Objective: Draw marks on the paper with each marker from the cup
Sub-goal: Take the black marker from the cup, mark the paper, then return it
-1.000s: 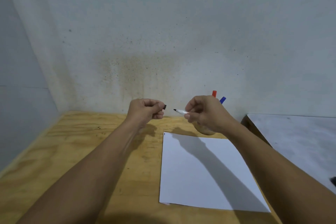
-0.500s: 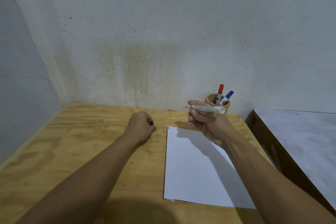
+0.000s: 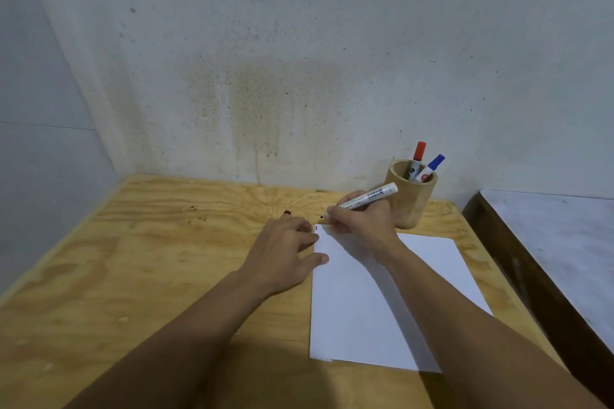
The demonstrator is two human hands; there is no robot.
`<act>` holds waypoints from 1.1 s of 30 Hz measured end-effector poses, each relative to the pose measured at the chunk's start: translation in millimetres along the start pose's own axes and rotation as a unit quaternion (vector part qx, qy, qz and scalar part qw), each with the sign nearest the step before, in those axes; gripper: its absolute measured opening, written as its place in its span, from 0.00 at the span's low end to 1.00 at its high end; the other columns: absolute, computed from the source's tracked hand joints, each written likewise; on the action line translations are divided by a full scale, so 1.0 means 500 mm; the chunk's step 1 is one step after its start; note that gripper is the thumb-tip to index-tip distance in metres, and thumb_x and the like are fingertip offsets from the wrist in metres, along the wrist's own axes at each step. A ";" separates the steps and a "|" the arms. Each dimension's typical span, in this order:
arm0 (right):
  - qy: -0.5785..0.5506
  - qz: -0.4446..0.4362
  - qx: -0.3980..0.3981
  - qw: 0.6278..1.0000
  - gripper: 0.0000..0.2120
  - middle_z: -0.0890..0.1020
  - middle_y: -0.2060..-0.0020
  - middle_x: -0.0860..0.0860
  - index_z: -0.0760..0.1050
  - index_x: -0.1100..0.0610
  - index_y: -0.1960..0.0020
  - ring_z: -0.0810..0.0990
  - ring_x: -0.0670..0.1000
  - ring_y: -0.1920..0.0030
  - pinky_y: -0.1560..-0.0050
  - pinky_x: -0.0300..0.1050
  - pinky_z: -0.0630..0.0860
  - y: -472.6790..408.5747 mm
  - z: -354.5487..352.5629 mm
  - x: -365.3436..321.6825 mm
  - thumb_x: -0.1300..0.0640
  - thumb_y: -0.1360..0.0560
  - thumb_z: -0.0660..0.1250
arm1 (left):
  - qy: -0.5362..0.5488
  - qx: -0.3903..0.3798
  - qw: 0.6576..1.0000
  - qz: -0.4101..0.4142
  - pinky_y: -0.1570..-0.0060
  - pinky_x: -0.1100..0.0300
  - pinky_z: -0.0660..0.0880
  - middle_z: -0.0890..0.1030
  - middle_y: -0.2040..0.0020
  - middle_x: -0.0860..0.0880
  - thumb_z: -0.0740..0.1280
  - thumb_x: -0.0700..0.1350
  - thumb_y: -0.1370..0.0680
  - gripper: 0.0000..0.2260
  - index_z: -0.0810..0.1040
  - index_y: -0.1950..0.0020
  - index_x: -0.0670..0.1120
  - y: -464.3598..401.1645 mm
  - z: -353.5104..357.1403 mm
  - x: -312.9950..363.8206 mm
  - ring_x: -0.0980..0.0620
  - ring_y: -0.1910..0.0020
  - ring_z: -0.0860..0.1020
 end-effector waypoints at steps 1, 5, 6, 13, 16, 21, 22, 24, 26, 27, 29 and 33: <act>0.007 -0.003 -0.003 1.000 0.09 0.84 0.61 0.66 0.78 0.68 0.57 0.86 0.62 0.59 0.56 0.56 0.84 -0.001 0.003 0.004 0.67 0.33 0.76 | 0.012 0.002 1.000 -0.007 0.46 0.52 0.72 0.81 0.45 0.49 0.68 0.59 0.30 0.20 0.83 0.47 0.46 0.002 0.001 -0.003 0.49 0.46 0.75; -0.034 -0.002 -0.013 0.999 0.07 0.79 0.65 0.61 0.76 0.69 0.55 0.82 0.50 0.67 0.68 0.39 0.80 0.004 0.014 0.019 0.71 0.30 0.73 | 0.050 0.006 0.998 -0.026 0.42 0.56 0.72 0.79 0.39 0.49 0.69 0.57 0.29 0.21 0.80 0.41 0.47 0.013 0.009 -0.007 0.52 0.40 0.73; -0.021 -0.007 -0.005 1.000 0.08 0.79 0.65 0.59 0.76 0.71 0.55 0.82 0.48 0.68 0.69 0.37 0.79 0.003 0.013 0.023 0.70 0.31 0.73 | 0.058 0.007 0.998 -0.030 0.40 0.56 0.71 0.78 0.38 0.49 0.69 0.57 0.29 0.21 0.79 0.40 0.47 0.013 0.010 -0.009 0.53 0.38 0.73; 0.028 -0.048 0.000 0.998 0.07 0.83 0.65 0.57 0.80 0.69 0.56 0.82 0.43 0.69 0.68 0.36 0.78 -0.002 0.010 0.033 0.67 0.31 0.75 | 0.070 0.004 0.996 -0.051 0.37 0.55 0.70 0.77 0.35 0.51 0.69 0.58 0.29 0.23 0.78 0.39 0.48 0.015 0.015 -0.015 0.55 0.35 0.71; 0.022 -0.049 -0.008 0.999 0.07 0.83 0.65 0.60 0.79 0.71 0.56 0.82 0.45 0.70 0.68 0.36 0.79 -0.002 0.012 0.036 0.68 0.31 0.75 | 0.069 0.003 0.996 -0.051 0.37 0.56 0.70 0.77 0.35 0.50 0.69 0.58 0.28 0.23 0.78 0.38 0.48 0.015 0.014 -0.013 0.55 0.35 0.70; 0.040 -0.055 -0.012 0.998 0.07 0.84 0.64 0.62 0.80 0.68 0.57 0.83 0.49 0.68 0.65 0.43 0.83 -0.004 0.010 0.040 0.66 0.31 0.76 | 0.073 0.004 0.996 -0.059 0.37 0.56 0.70 0.77 0.35 0.51 0.69 0.58 0.29 0.22 0.79 0.39 0.48 0.014 0.013 -0.014 0.55 0.35 0.70; 0.035 -0.053 -0.013 0.998 0.07 0.84 0.64 0.63 0.80 0.68 0.57 0.83 0.50 0.68 0.64 0.45 0.83 -0.004 0.010 0.041 0.66 0.31 0.76 | 0.074 0.004 0.995 -0.060 0.37 0.56 0.70 0.77 0.35 0.51 0.69 0.58 0.29 0.22 0.79 0.39 0.48 0.014 0.013 -0.013 0.55 0.35 0.70; 0.031 -0.049 -0.015 0.998 0.07 0.84 0.65 0.62 0.80 0.69 0.57 0.83 0.51 0.68 0.64 0.46 0.83 -0.003 0.011 0.042 0.66 0.31 0.76 | 0.073 0.005 0.996 -0.060 0.38 0.55 0.71 0.77 0.35 0.51 0.69 0.58 0.29 0.22 0.79 0.39 0.48 0.014 0.012 -0.013 0.55 0.35 0.70; 0.034 -0.050 -0.018 0.998 0.07 0.84 0.66 0.60 0.80 0.69 0.57 0.83 0.50 0.68 0.64 0.45 0.83 -0.001 0.013 0.041 0.66 0.31 0.76 | 0.072 0.004 0.996 -0.060 0.38 0.54 0.71 0.77 0.35 0.50 0.69 0.58 0.29 0.22 0.79 0.39 0.48 0.014 0.011 -0.012 0.54 0.35 0.71; 0.034 -0.050 -0.019 0.998 0.07 0.84 0.66 0.59 0.80 0.69 0.57 0.83 0.50 0.68 0.64 0.46 0.83 -0.001 0.013 0.041 0.66 0.31 0.76 | 0.070 0.004 0.996 -0.060 0.38 0.53 0.71 0.77 0.35 0.50 0.69 0.58 0.29 0.22 0.79 0.39 0.48 0.014 0.011 -0.013 0.54 0.35 0.71; 0.037 -0.051 -0.020 0.998 0.07 0.84 0.66 0.59 0.80 0.69 0.57 0.83 0.51 0.68 0.63 0.47 0.83 0.001 0.013 0.038 0.66 0.31 0.76 | 0.069 0.003 0.996 -0.061 0.38 0.53 0.71 0.77 0.35 0.50 0.69 0.58 0.29 0.22 0.79 0.39 0.48 0.014 0.011 -0.013 0.54 0.35 0.70; 0.056 -0.059 -0.027 0.996 0.06 0.83 0.67 0.59 0.79 0.69 0.59 0.82 0.50 0.69 0.64 0.45 0.82 0.001 0.014 0.035 0.67 0.31 0.75 | 0.071 0.004 0.996 -0.060 0.38 0.54 0.71 0.77 0.35 0.50 0.69 0.57 0.29 0.22 0.79 0.40 0.48 0.015 0.010 -0.011 0.54 0.35 0.71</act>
Point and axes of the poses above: each hand's wrist, its own y-axis away from the middle knuckle, its own z-axis out of the palm, x = y × z, the point moved 4 cm from there along -y, towards the middle knuckle
